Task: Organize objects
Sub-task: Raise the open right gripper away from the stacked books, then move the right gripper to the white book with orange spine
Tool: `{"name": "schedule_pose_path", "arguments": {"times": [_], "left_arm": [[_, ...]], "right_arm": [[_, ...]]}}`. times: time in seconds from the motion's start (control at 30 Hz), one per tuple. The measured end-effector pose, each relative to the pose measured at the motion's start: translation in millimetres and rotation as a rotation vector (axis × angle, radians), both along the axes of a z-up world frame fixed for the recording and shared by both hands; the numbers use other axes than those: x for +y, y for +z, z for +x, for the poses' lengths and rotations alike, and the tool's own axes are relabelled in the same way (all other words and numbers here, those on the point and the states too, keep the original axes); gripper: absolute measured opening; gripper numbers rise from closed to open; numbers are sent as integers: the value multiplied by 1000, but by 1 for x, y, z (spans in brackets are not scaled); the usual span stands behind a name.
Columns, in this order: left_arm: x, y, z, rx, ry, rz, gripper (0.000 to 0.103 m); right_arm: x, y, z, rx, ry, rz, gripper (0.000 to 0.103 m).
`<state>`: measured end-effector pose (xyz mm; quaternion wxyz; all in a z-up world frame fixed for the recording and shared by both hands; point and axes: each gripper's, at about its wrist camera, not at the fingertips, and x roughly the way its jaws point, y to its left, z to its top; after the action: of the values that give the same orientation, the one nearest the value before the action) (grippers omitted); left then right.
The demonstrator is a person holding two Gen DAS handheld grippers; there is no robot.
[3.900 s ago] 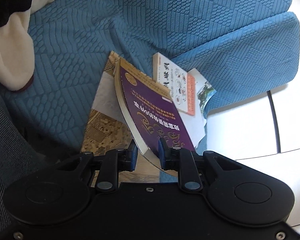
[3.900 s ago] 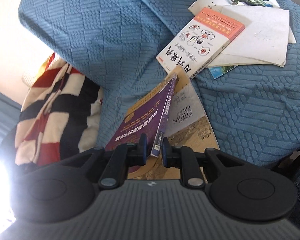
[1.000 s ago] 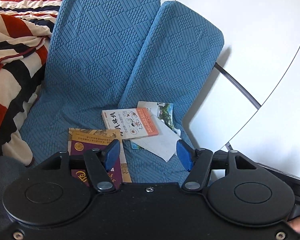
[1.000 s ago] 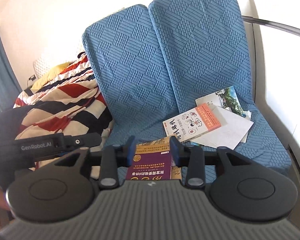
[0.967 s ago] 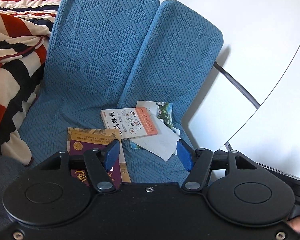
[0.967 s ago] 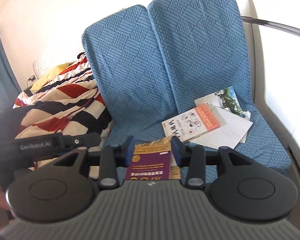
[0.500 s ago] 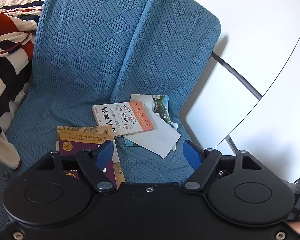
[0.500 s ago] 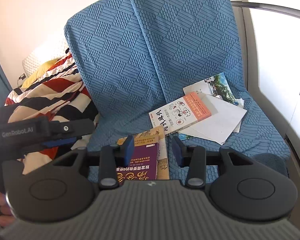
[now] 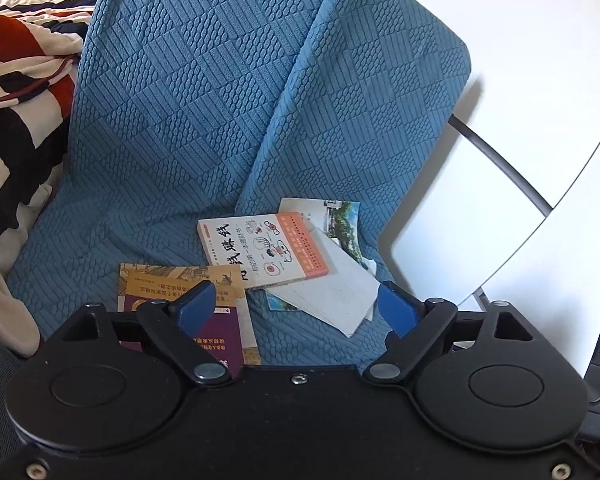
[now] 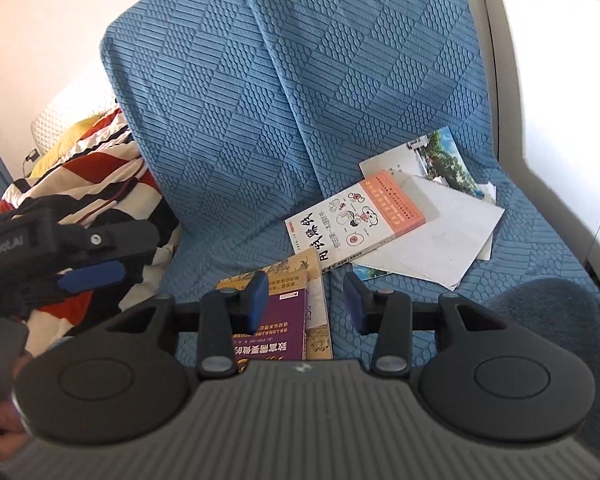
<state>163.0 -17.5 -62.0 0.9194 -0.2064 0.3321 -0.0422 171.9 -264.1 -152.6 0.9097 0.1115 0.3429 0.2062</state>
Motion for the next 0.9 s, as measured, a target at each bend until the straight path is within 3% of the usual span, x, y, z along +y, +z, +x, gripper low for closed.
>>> {"name": "schedule_pose_path", "arguments": {"times": [0.27,0.67,0.8,0.9], "left_arm": [[13,-18,35,-7,21,60,95],[22,-48,84,18,25,12,96],[22,-56,102,34,25,0,96],[21,-65,116,56,11,-8,96]], "right_arm": [[8,-26,26,12,-25,-6,44],[6,-35,61,28,-32,14,44],[5,-37,74,37,-55,27,68],[2,-40,84,74,-55,82,67]]}}
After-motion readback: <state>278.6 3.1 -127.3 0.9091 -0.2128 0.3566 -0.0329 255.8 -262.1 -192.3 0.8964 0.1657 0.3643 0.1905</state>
